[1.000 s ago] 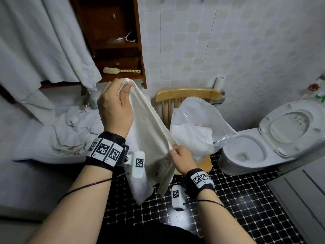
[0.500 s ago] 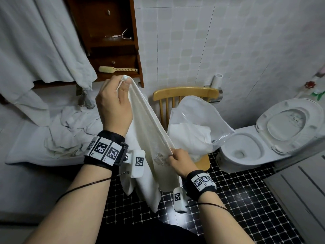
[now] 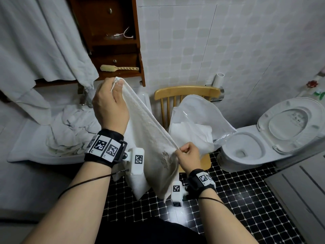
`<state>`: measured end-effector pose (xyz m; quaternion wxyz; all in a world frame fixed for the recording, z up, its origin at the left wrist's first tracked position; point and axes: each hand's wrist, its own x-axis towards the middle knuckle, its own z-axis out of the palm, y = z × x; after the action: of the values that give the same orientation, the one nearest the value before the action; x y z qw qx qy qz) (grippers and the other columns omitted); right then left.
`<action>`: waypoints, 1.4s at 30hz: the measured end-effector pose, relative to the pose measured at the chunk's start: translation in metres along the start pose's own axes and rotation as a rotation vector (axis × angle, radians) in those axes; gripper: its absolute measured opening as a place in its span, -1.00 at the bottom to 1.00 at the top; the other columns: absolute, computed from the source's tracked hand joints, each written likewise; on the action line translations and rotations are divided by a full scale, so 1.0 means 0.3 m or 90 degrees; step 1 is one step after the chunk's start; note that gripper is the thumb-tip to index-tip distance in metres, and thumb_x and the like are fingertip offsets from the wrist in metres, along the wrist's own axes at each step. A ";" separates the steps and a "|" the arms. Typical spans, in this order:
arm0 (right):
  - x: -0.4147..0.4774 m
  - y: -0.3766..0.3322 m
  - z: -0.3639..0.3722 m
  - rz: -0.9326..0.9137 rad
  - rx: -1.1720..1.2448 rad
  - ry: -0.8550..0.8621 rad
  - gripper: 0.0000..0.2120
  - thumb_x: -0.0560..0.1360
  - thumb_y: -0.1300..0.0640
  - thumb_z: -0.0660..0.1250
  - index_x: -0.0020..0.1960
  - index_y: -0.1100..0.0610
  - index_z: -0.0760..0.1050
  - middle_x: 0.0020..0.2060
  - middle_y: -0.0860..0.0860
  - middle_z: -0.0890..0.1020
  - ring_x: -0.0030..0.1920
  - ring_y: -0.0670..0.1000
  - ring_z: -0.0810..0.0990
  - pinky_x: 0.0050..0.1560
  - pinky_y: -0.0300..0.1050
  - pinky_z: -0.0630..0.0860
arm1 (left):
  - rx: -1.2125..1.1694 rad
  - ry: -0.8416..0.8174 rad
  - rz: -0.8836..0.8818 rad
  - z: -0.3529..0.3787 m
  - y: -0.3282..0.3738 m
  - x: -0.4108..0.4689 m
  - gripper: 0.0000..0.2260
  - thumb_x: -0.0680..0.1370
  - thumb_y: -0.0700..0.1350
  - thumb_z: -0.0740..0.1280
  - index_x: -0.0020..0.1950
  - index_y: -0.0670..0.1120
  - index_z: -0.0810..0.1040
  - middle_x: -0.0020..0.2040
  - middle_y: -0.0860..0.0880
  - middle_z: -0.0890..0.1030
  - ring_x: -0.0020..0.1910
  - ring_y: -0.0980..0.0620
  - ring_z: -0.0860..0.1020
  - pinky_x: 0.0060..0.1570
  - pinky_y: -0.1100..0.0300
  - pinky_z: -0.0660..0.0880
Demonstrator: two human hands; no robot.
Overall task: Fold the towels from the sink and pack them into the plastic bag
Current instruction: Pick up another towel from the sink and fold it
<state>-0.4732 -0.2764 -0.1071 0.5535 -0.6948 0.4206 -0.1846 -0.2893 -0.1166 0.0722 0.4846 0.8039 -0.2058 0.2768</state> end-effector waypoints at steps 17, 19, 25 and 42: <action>-0.029 -0.059 0.063 -0.101 -0.209 -0.279 -0.61 0.48 -0.02 0.10 0.13 0.17 0.51 0.03 0.20 0.65 0.06 0.18 0.59 0.16 0.03 0.53 | -0.061 -0.022 0.016 -0.054 0.012 0.010 -0.66 0.76 0.08 0.19 0.10 -0.13 0.63 -0.10 0.03 0.59 -0.11 0.09 0.50 -0.10 0.25 0.38; -0.029 -0.063 0.055 -0.129 -0.239 -0.271 -0.64 0.50 -0.07 0.08 0.07 0.15 0.48 -0.06 0.19 0.65 -0.02 0.18 0.59 0.07 0.01 0.52 | -0.063 -0.017 0.000 -0.058 -0.006 0.009 -0.66 0.76 0.07 0.19 0.09 -0.14 0.62 -0.12 0.03 0.56 -0.14 0.09 0.47 -0.11 0.18 0.37; -0.011 -0.107 0.034 -0.190 -0.176 -0.066 -0.90 0.67 0.13 0.23 0.02 -0.06 0.43 -0.21 -0.01 0.63 -0.17 0.14 0.61 -0.06 0.12 0.58 | -0.008 -0.038 -0.076 -0.066 -0.082 -0.003 -0.68 0.77 0.05 0.15 0.24 -0.15 0.55 0.11 -0.09 0.63 0.06 -0.03 0.53 0.01 0.21 0.36; -0.115 -0.417 0.059 -0.430 -0.172 0.004 -0.72 0.48 0.05 0.25 0.06 -0.13 0.69 -0.17 -0.11 0.75 -0.16 0.03 0.69 -0.09 0.06 0.62 | 0.055 -0.728 -0.108 -0.097 -0.174 -0.152 -0.37 0.29 -0.02 0.68 0.28 0.24 0.50 0.37 0.12 0.42 0.37 0.09 0.42 0.40 0.11 0.36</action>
<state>-0.4328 -0.2341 0.0101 0.3633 -0.8607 0.1896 -0.3022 -0.2999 -0.0645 0.0189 0.2837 0.8583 -0.3584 -0.2332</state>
